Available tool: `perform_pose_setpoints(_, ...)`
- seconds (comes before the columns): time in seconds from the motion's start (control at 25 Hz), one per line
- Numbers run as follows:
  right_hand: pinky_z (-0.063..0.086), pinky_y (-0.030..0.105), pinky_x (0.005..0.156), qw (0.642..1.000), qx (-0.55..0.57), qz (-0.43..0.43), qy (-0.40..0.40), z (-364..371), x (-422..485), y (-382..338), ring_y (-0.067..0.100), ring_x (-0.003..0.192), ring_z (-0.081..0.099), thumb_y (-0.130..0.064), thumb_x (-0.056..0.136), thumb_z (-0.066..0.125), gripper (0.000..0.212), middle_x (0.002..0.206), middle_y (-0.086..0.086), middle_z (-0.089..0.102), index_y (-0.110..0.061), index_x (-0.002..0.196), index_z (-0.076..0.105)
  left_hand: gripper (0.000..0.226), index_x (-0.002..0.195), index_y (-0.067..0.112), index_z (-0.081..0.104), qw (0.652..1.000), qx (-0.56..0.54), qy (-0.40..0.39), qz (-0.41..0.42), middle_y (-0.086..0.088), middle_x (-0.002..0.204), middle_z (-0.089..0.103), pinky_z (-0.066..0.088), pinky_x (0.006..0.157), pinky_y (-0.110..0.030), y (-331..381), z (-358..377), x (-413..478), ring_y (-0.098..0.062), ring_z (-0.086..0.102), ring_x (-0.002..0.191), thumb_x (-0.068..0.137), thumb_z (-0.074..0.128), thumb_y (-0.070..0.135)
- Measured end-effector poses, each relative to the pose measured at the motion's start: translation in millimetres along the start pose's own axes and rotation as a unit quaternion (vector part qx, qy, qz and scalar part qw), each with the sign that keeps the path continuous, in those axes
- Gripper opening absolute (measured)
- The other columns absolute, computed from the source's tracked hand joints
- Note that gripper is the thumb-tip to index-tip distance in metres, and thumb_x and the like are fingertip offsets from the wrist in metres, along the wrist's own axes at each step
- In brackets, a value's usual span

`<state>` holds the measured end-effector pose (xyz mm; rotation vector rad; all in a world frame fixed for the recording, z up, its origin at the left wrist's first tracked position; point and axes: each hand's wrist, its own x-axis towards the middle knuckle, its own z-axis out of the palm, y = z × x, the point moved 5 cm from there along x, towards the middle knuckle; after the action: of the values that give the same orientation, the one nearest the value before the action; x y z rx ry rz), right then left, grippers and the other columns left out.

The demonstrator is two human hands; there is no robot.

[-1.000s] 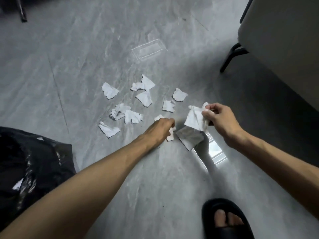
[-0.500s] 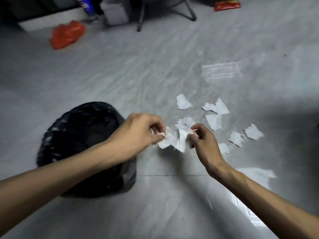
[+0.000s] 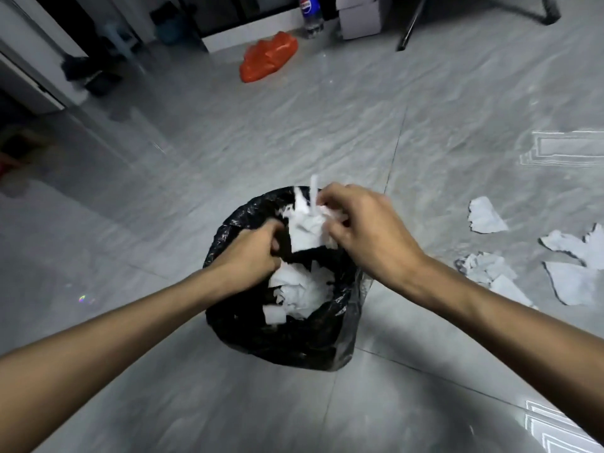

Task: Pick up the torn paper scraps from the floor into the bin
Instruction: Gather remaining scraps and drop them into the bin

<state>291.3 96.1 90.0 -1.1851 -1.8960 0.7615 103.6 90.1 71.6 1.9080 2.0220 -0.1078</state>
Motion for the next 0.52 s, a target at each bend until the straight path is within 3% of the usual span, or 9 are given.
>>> perform_pose_setpoints(0.04,0.048,0.027,0.081,0.998,-0.032,0.005,-0.044,7.5,1.3,4.1,0.016,0.091,0.061,-0.014,0.081,0.063,0.035,0.102,0.000,0.064,-0.026,0.114,0.061,0.050,0.124,0.020,0.051,0.998,-0.039,0.052,-0.009,0.006,0.102,0.064,0.040,0.074,-0.023,4.0,-5.6,-2.7,-0.015,0.058,0.083,0.078,0.064,0.006)
perform_pose_setpoints(0.12,0.052,0.031,0.086,0.998,-0.024,0.033,-0.052,4.0,-4.9,11.7,0.018,0.093,0.065,-0.017,0.081,0.065,0.041,0.108,0.002,0.066,-0.026,0.121,0.061,0.048,0.121,0.021,0.049,0.986,-0.102,0.130,-0.012,0.006,0.104,0.061,0.039,0.068,-0.022,17.2,-14.4,-11.7,-0.013,0.056,0.075,0.078,0.058,0.002)
perform_pose_setpoints(0.24,0.055,0.030,0.076,0.993,0.076,0.088,0.000,-27.0,-23.9,27.7,0.016,0.077,0.069,-0.010,0.082,0.064,0.027,0.096,-0.004,0.069,-0.024,0.105,0.067,0.044,0.116,0.023,0.052,0.969,-0.180,0.163,0.040,0.004,0.108,0.056,0.039,0.066,-0.019,59.1,-16.5,-29.1,-0.006,0.052,0.066,0.078,0.056,0.001)
perform_pose_setpoints(0.36,0.051,0.020,0.067,0.985,0.055,0.162,0.024,-73.3,-62.3,71.1,0.013,0.069,0.067,-0.011,0.085,0.061,0.017,0.080,-0.005,0.068,-0.022,0.094,0.069,0.040,0.114,0.020,0.056,0.951,-0.268,0.089,0.129,0.002,0.108,0.060,0.045,0.080,-0.024,132.2,-2.2,-38.7,-0.012,0.061,0.081,0.077,0.060,0.005)
perform_pose_setpoints(0.44,0.046,0.016,0.065,0.973,-0.013,0.227,-0.035,-98.3,-105.3,110.8,0.011,0.068,0.063,-0.012,0.083,0.067,0.016,0.078,-0.007,0.067,-0.028,0.087,0.067,0.041,0.117,0.020,0.056,0.950,-0.263,0.014,0.165,0.000,0.114,0.060,0.048,0.086,-0.029,176.9,20.2,-39.4,-0.015,0.063,0.096,0.078,0.063,0.011)
perform_pose_setpoints(0.52,0.048,0.024,0.070,0.939,-0.080,0.307,-0.133,-117.2,-163.9,156.5,0.014,0.073,0.063,-0.015,0.076,0.077,0.025,0.086,-0.005,0.068,-0.034,0.084,0.062,0.045,0.121,0.019,0.054,0.958,-0.207,-0.058,0.189,-0.002,0.121,0.058,0.046,0.086,-0.030,214.3,62.4,-32.4,-0.018,0.060,0.104,0.078,0.065,0.016)
